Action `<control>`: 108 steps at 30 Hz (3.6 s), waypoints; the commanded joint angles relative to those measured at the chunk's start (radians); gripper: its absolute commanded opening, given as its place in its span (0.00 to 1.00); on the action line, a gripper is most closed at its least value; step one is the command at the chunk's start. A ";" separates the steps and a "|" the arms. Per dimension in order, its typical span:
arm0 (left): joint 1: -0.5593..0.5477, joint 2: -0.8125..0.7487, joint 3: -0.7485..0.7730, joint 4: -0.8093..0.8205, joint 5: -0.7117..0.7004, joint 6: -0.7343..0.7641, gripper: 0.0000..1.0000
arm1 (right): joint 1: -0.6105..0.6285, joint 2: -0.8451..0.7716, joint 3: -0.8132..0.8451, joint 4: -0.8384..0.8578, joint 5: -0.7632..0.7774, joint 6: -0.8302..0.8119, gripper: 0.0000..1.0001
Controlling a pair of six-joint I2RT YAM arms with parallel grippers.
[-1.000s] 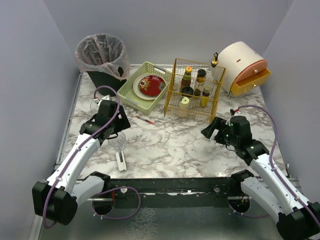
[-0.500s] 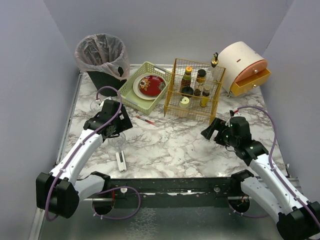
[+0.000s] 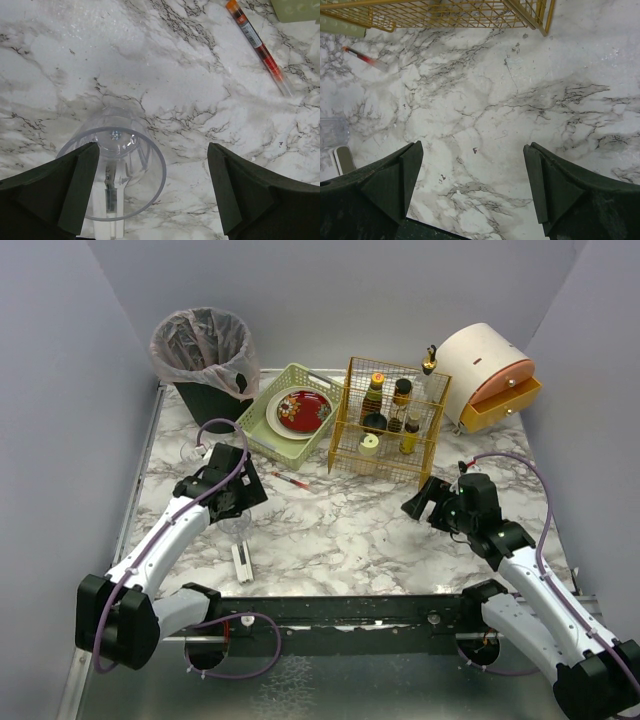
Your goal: Clear the kitchen counter
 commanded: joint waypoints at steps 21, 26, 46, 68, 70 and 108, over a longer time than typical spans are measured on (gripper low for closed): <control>-0.014 0.055 -0.038 0.056 0.039 -0.021 0.41 | 0.000 0.014 -0.007 0.021 -0.004 0.014 0.89; -0.016 0.062 -0.040 0.063 0.047 -0.020 0.29 | 0.000 0.014 -0.006 0.018 -0.002 0.014 0.89; -0.017 -0.070 0.083 0.086 0.160 -0.045 0.00 | 0.000 -0.032 -0.001 0.057 -0.067 0.034 0.89; -0.017 -0.232 -0.017 0.925 0.716 -0.447 0.00 | 0.000 0.119 0.099 0.829 -0.574 0.476 1.00; -0.020 -0.218 -0.022 0.984 0.746 -0.482 0.00 | 0.000 0.156 0.113 0.885 -0.602 0.513 1.00; -0.154 -0.136 0.047 1.181 0.774 -0.513 0.00 | 0.123 0.464 0.235 1.214 -0.673 0.666 0.86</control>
